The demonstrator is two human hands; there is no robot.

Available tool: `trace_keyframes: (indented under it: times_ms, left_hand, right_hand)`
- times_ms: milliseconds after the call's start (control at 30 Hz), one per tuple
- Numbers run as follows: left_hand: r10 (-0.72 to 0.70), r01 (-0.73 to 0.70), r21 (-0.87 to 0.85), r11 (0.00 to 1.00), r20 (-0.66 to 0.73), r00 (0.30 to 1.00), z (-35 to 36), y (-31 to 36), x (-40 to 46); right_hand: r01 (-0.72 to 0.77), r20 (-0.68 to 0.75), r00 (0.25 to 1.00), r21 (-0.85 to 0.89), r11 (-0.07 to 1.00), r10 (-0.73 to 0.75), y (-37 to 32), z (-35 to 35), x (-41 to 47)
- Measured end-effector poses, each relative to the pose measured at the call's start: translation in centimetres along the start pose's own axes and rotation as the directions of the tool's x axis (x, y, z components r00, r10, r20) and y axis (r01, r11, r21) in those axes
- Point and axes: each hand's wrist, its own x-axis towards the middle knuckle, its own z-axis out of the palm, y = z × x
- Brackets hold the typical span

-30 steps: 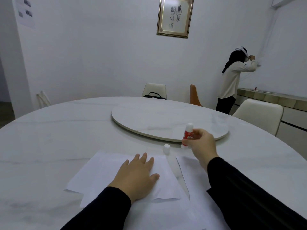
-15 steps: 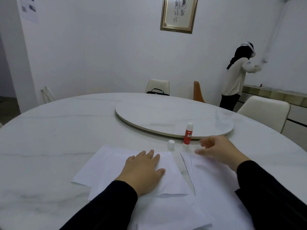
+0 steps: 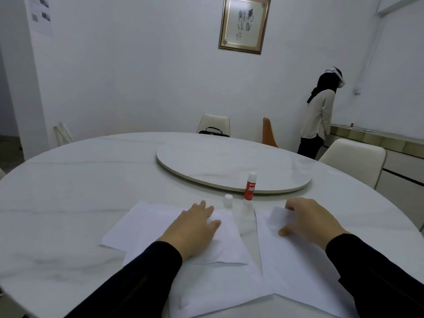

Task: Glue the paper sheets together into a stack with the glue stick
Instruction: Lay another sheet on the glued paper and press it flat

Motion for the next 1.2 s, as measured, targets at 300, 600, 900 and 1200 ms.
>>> trace_keyframes:
  times_ms: [300,600,900,1200]
  left_hand:
    - [-0.292,0.044,-0.582,0.812,-0.339,0.894,-8.3,-3.8,-2.0]
    - [-0.116,0.026,-0.739,0.673,-0.071,0.991,-9.5,-3.0,-4.2]
    - [-0.179,0.104,-0.669,0.736,-0.044,0.983,-6.3,-4.4,-3.3]
    - [-0.368,0.175,-0.755,0.632,-0.093,0.925,-7.8,-6.0,-3.0]
  right_hand:
    - [0.294,-0.288,0.927,0.170,0.941,-0.238,1.0,-9.1,-0.2]
    - [0.309,-0.322,0.946,0.860,0.406,-0.037,-0.6,-12.0,-0.5]
    - [0.146,-0.238,0.936,0.933,0.328,0.259,-3.3,-5.2,0.0]
    - [-0.054,0.033,0.991,0.986,0.161,0.130,-9.9,0.2,-0.2]
